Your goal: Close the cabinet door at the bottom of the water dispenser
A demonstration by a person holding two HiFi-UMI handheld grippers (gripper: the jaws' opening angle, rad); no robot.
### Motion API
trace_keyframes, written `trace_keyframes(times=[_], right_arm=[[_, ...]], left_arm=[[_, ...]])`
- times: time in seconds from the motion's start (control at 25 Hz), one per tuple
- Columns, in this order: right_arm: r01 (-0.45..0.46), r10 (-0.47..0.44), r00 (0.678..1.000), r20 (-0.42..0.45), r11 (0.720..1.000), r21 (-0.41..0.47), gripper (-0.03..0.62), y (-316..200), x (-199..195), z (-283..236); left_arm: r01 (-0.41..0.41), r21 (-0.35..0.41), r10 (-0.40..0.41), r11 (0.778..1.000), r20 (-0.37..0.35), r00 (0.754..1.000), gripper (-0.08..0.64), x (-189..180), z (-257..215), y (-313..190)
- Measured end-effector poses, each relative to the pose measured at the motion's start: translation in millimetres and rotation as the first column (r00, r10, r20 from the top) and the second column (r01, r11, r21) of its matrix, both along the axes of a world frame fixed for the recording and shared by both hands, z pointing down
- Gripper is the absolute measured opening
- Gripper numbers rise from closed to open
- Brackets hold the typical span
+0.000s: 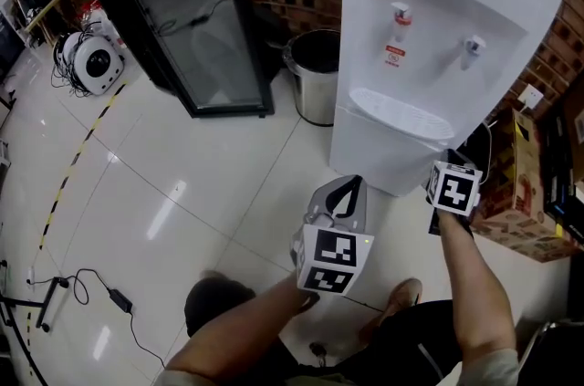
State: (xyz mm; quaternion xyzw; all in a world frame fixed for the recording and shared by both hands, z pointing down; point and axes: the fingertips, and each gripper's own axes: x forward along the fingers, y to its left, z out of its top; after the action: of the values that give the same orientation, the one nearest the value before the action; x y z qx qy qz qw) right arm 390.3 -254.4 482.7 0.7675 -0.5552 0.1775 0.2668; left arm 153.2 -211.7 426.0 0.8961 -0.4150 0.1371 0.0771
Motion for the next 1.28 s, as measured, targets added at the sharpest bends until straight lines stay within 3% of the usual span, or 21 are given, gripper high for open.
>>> trace_keyframes(times=[0.12, 0.4, 0.76, 0.88, 1.04, 1.28], right_arm=[[-0.028, 0.028, 1.000, 0.010, 0.999, 0.016, 0.014, 1, 4, -3], [0.081, -0.081, 0.997, -0.016, 0.997, -0.021, 0.014, 12, -3, 4], [0.191, -0.196, 0.981, 0.007, 0.961, 0.200, 0.014, 34, -36, -78], [0.206, -0.222, 0.975, 0.027, 0.938, 0.278, 0.014, 50, -46, -111], [0.229, -0.277, 0.957, 0.081, 0.899, 0.372, 0.014, 71, -74, -153], [0.399, -0.460, 0.887, 0.029, 0.798, 0.452, 0.014, 106, -158, -196]], left_arm=[[0.014, -0.011, -0.015, 1.000, -0.020, 1.000, 0.000, -6, -2, -13], [-0.050, 0.024, 0.052, 0.998, -0.056, 0.997, 0.000, 21, -12, -14], [-0.048, 0.071, 0.053, 0.996, -0.065, 0.996, 0.000, 12, -36, -5], [-0.050, 0.109, 0.056, 0.993, -0.051, 0.997, 0.000, -6, -53, 8], [0.004, 0.092, 0.004, 0.996, -0.079, 0.997, 0.000, -44, -70, 21], [0.118, 0.088, -0.111, 0.989, -0.087, 0.990, 0.000, -106, -88, 43]])
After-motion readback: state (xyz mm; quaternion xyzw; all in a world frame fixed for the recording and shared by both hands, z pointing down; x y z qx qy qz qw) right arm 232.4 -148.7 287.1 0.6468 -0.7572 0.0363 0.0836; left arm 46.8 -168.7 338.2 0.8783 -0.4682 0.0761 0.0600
